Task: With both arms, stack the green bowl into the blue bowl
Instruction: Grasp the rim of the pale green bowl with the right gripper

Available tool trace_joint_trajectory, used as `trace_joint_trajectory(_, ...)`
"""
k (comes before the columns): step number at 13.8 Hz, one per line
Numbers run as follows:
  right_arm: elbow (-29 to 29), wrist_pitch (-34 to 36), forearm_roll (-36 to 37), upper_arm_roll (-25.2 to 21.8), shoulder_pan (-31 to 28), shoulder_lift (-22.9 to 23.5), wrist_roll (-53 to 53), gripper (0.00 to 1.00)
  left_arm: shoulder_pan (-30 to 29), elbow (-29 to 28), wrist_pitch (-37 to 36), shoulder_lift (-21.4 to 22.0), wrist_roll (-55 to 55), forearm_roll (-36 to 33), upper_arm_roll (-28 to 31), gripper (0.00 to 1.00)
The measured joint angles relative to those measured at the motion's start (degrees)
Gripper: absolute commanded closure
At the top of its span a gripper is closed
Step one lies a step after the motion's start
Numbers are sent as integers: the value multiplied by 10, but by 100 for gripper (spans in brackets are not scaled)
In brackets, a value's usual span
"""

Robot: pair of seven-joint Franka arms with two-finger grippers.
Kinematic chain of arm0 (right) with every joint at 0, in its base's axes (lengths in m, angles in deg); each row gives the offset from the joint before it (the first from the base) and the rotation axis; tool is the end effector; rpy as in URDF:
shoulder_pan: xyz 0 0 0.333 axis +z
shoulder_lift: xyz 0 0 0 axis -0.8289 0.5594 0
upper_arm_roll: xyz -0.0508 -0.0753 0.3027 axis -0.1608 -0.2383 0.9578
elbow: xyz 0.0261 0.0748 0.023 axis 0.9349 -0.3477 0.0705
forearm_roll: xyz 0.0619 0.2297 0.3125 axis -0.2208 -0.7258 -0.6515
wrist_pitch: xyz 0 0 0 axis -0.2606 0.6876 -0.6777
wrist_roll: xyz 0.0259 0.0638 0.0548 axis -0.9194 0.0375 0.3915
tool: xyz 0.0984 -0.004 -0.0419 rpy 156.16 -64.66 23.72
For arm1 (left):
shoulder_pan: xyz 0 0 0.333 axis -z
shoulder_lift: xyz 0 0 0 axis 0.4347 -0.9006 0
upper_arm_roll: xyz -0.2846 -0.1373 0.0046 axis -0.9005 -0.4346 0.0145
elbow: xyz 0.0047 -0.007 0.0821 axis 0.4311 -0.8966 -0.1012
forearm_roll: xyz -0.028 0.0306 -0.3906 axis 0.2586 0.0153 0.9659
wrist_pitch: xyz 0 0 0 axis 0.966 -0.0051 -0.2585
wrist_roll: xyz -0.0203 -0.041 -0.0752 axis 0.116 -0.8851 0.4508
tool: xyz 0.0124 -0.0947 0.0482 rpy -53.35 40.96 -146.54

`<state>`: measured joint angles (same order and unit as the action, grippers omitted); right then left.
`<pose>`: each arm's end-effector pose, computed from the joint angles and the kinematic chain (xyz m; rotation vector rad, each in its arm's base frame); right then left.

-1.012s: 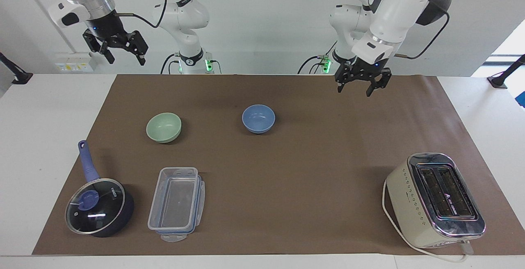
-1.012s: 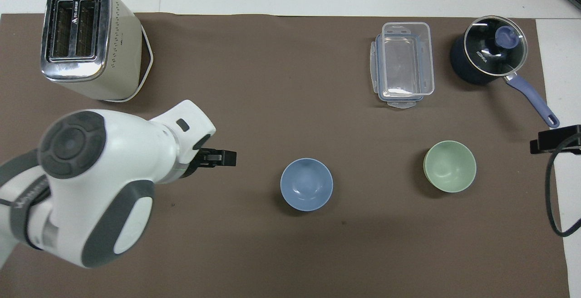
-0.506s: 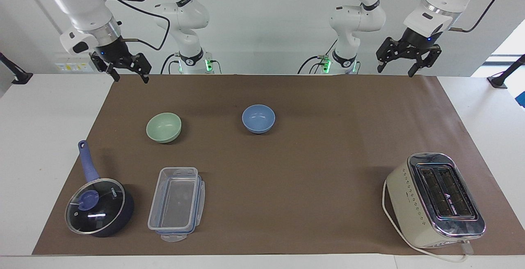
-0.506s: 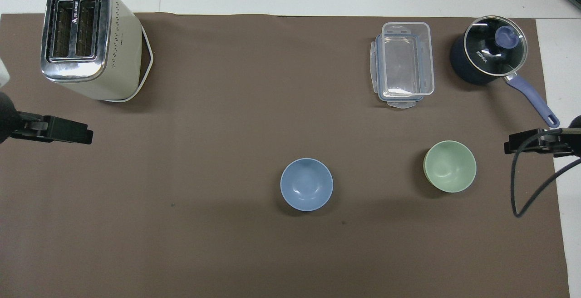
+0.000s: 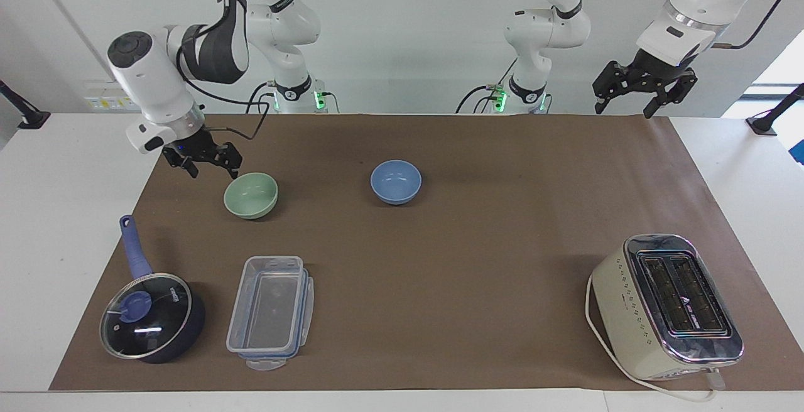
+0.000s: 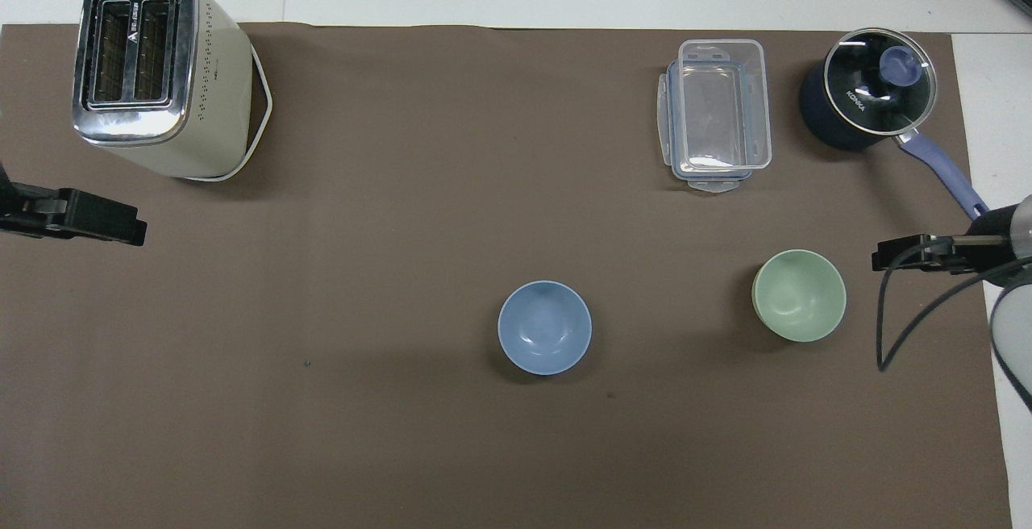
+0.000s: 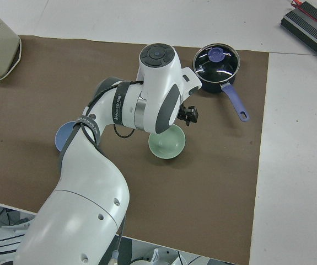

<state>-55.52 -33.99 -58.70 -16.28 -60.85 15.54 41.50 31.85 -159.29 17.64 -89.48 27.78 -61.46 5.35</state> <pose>0.5337 -0.0646 0.4239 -3.1284 0.0661 0.0077 0.5351 -0.0655 0.6699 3.0994 -0.2357 -0.0524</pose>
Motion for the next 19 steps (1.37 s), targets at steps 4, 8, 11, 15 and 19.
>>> trace_joint_trajectory(4, -49, -91, 0, 0, -1, 31, 18, 0, -6, 2, -2, 1, 10, -2, 0, 0)
trace_joint_trajectory(8, -75, -143, 0, 0, -1, 57, 35, 0, -25, 2, -2, 1, 24, -2, 1, 0)
trace_joint_trajectory(11, -76, -144, 0, 0, -5, 58, 49, 31, -31, 2, -2, 1, 28, -2, 0, 0)
trace_joint_trajectory(15, -76, -144, 0, 0, -7, 58, 51, 99, -31, 2, -3, 1, 31, -2, -2, 0)
trace_joint_trajectory(19, -76, -144, 0, 0, -9, 58, 51, 100, -31, 2, -4, 1, 31, -2, -2, 0)
